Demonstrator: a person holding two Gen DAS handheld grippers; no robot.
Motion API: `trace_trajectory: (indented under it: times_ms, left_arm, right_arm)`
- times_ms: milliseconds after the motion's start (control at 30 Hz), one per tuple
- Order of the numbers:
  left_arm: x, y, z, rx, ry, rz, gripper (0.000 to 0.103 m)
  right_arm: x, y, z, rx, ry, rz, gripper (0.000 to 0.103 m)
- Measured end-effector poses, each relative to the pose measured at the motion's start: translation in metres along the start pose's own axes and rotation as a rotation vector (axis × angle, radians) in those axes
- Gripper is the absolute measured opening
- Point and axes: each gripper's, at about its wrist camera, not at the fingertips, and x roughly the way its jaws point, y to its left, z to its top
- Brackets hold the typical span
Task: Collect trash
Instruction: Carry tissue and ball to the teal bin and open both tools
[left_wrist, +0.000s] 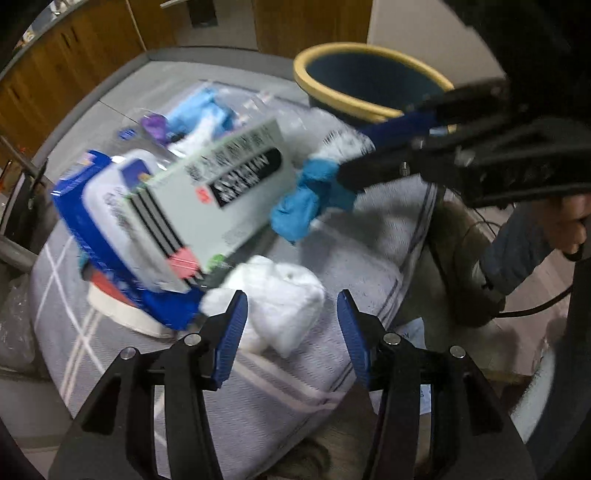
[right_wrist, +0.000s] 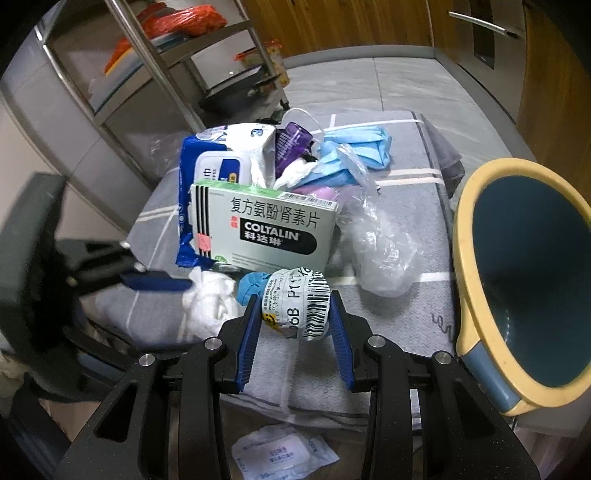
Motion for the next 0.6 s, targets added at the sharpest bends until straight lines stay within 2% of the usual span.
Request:
trace_trajectory:
  times_ms: [100, 167, 233, 300, 433, 600]
  left_arm:
    - [0.014, 0.002, -0.001, -0.013, 0.034, 0.009, 0.049]
    - [0.022, 0.006, -0.002, -0.044, 0.055, 0.006, 0.04]
    - [0.025, 0.011, -0.004, -0.085, 0.071, -0.013, 0.02]
    - [0.021, 0.015, -0.005, -0.105, 0.068, -0.046, 0.01]
    - [0.001, 0.018, -0.002, -0.109, 0.012, -0.114, 0.007]
    - [-0.025, 0.018, 0.01, -0.12, -0.08, -0.129, 0.007]
  right_arm:
    - [-0.004, -0.001, -0.001, 0.0, -0.007, -0.002, 0.039]
    - [-0.008, -0.003, -0.002, 0.006, -0.014, -0.002, 0.039]
    - [-0.013, -0.006, -0.002, 0.013, -0.026, -0.001, 0.039]
    - [-0.019, -0.007, -0.003, 0.018, -0.04, 0.002, 0.039]
    - [-0.032, -0.011, -0.001, 0.026, -0.072, 0.009, 0.039]
    - [-0.056, -0.022, 0.0, 0.055, -0.138, 0.01, 0.039]
